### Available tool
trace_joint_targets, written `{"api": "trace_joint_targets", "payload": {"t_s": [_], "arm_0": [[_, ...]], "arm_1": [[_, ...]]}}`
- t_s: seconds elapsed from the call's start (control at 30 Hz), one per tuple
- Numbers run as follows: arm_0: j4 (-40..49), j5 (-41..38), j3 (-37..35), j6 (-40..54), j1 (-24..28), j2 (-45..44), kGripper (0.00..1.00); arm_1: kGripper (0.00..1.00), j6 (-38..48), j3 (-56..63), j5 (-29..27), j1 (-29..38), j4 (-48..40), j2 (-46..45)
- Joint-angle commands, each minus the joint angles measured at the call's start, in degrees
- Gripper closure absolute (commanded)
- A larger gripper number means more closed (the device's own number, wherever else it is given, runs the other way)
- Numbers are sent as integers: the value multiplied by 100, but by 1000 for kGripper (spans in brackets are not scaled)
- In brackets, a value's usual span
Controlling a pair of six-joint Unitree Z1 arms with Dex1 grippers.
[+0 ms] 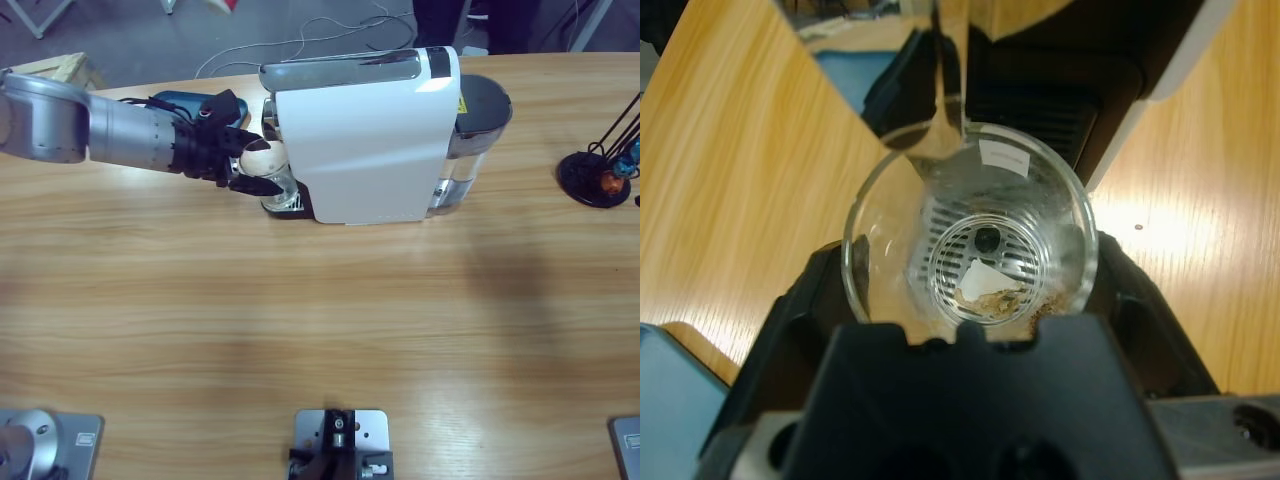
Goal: Pour coffee
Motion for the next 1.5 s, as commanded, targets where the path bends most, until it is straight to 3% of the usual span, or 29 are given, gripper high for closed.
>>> {"api": "trace_joint_targets", "payload": {"t_s": [0.03, 0.1, 0.13, 0.17, 0.2, 0.63, 0.9, 1.07, 1.2, 1.3, 1.33, 1.4, 1.5], "arm_0": [[-58, 23, -8, 47, -125, 505, 1000], [-63, 46, -24, 29, -125, 505, 1000], [-60, 118, -36, -4, -123, 504, 919], [-60, 261, -31, -34, -132, 488, 288], [-58, 417, -28, -62, -142, 469, 29], [-56, -240, 630, -716, -46, -739, 9], [-41, 1437, 920, -1156, 258, -1563, 9], [260, 1802, 1133, -2560, 216, -2337, 9], [845, 1760, 1277, -3193, -77, -2950, 9], [1248, 1795, 1291, -3653, -149, -3379, 9], [1320, 1793, 1289, -3764, -227, -3469, 9], [1420, 1793, 1294, -3882, -413, -3525, 9], [1480, 1801, 1342, -3894, -512, -3479, 9]], "arm_1": [[0, -49, 98, -92, 53, 26, 32], [0, -51, 96, -81, 57, 24, 37], [0, -51, 101, -78, 58, 17, 37], [0, -51, 101, -76, 58, 12, 39], [0, -51, 105, -72, 58, 0, 50], [0, -132, 11, -95, 58, -143, 76], [0, -227, -604, -85, 58, -69, 350], [0, -281, -1344, -62, -154, 155, 886], [4, -487, -3313, 813, -1040, 1019, 2147], [134, -1148, -4868, 1601, -1344, 1480, 3093], [296, -1350, -5283, 1866, -1385, 1675, 3353], [749, -1341, -5956, 2200, -1485, 2127, 3847], [1000, -1302, -6454, 2032, -1489, 2529, 4476]]}}
